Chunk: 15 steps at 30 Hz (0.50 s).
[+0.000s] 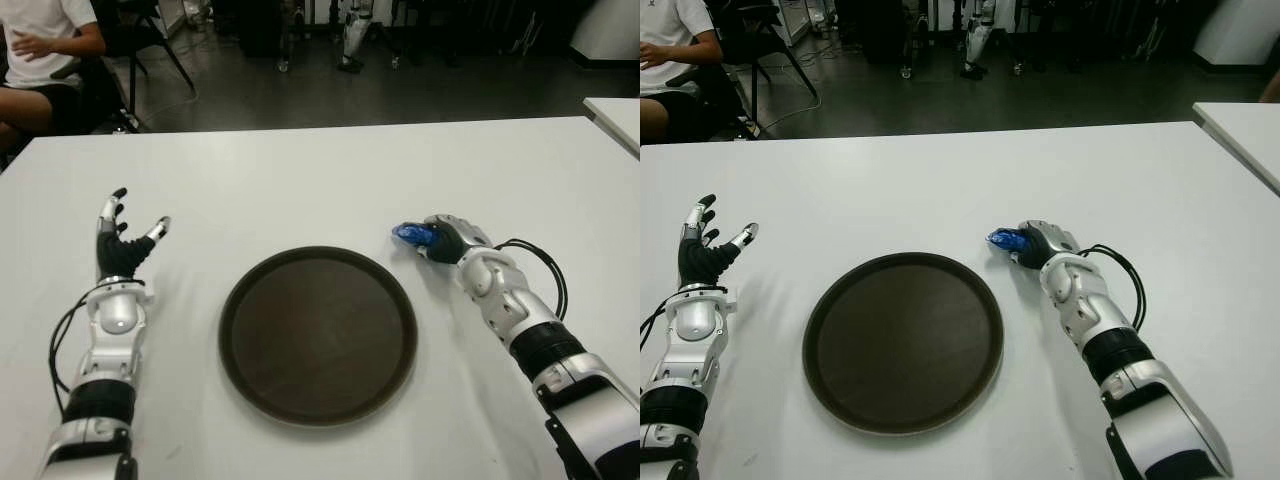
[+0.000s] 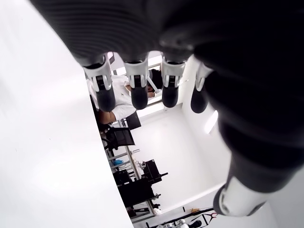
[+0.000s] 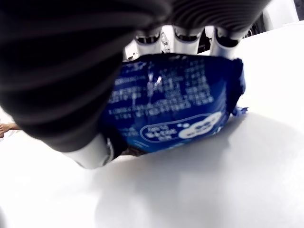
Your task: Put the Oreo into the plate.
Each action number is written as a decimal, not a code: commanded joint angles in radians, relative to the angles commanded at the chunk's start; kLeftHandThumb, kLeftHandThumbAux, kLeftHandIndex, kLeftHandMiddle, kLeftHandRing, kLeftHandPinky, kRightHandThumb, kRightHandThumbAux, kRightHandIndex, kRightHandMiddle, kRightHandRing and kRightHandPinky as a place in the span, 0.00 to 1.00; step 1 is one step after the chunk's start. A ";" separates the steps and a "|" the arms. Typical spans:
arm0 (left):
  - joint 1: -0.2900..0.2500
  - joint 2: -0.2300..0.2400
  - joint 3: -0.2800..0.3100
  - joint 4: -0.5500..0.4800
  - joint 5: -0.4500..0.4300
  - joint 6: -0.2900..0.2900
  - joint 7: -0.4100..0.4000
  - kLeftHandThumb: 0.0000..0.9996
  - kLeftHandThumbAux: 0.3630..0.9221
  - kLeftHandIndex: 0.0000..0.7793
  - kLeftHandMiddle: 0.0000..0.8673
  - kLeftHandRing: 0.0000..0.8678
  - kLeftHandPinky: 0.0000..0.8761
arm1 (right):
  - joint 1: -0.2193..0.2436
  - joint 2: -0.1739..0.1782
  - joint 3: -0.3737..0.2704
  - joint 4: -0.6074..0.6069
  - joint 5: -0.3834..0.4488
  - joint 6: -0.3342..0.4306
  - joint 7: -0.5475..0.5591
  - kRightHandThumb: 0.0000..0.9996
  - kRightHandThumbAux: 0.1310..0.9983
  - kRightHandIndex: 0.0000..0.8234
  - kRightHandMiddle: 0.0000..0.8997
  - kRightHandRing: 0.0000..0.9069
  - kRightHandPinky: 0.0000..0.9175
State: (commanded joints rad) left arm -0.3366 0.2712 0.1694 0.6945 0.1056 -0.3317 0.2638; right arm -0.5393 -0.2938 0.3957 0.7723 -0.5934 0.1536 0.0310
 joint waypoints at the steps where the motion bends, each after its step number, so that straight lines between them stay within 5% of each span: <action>1: 0.000 0.000 0.001 0.000 -0.001 -0.002 -0.001 0.00 0.72 0.00 0.00 0.03 0.02 | 0.000 0.000 0.001 0.000 0.000 0.000 0.001 0.70 0.69 0.51 0.32 0.33 0.42; 15: -0.004 0.000 0.008 0.013 -0.014 -0.019 -0.013 0.00 0.70 0.00 0.01 0.04 0.02 | 0.003 0.002 -0.003 -0.018 0.001 0.026 0.002 0.70 0.69 0.51 0.32 0.33 0.42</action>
State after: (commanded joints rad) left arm -0.3404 0.2709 0.1774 0.7074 0.0911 -0.3510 0.2509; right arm -0.5364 -0.2915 0.3928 0.7539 -0.5928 0.1800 0.0328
